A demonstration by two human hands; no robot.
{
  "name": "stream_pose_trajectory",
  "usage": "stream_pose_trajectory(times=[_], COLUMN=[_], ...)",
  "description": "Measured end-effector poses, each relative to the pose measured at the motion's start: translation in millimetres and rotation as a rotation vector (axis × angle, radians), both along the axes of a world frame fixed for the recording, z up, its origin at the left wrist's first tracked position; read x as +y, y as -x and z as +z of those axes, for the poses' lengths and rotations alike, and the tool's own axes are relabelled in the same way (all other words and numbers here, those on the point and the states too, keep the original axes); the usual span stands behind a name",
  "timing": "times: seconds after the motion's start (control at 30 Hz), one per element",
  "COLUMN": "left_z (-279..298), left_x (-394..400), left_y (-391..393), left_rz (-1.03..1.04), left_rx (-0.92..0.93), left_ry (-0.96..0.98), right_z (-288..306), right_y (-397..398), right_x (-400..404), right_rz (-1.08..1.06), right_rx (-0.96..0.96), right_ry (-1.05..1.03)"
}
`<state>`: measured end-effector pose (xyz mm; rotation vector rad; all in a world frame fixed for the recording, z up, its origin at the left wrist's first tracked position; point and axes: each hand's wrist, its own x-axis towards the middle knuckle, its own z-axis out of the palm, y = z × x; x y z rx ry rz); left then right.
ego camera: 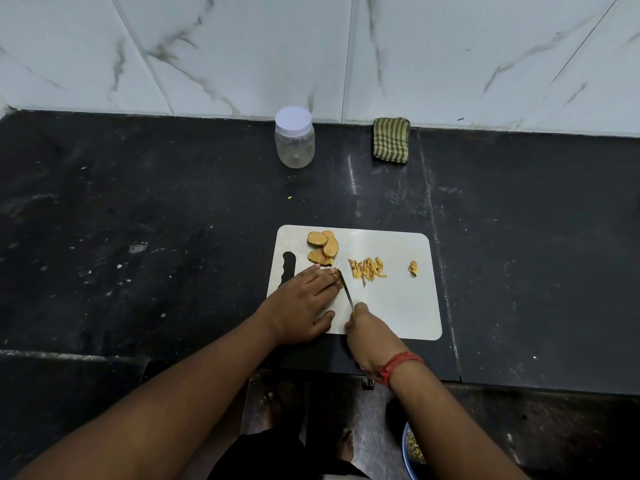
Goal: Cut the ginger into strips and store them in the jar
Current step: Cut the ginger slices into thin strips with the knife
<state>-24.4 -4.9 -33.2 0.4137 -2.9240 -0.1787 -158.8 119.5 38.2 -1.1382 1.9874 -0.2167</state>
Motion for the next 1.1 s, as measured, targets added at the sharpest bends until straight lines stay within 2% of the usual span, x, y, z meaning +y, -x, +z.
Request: stream_pose_trajectory(times=[0.13,0.2,0.37,0.43,0.5,0.6,0.63,0.83,1.1], left_z=[2,3,4,4,5,5,5,4,2], left_x=[1,2,1,1,2,1,1,1,0], left_y=[0,0,-1,0,0,-1,0,0,-1], left_rz=[0.020,0.038,0.035,0.037,0.039,0.043,0.044,0.044,0.044], left_rx=[0.023,0.030,0.002,0.004,0.016,0.020,0.020,0.012,0.035], left_ry=[-0.023,-0.038,-0.034,-0.033,-0.021,-0.003,-0.002,0.021,0.013], right_z=[-7,-8,4,5,5,1,0,-2,-2], right_y=[3,5,11,14,11,5,3,-6,-4], right_x=[-4,-4,7,8,4,0,-1,2,-5], right_rz=[0.018,-0.003,-0.456,-0.502,-0.388,-0.067,-0.030,-0.046,-0.036], right_rx=[0.043,-0.034,-0.789,-0.864,-0.630,-0.071,-0.005,0.065,0.057], right_ry=[-0.024,-0.037,-0.101,-0.122,-0.101,-0.034,-0.018,-0.010,-0.027])
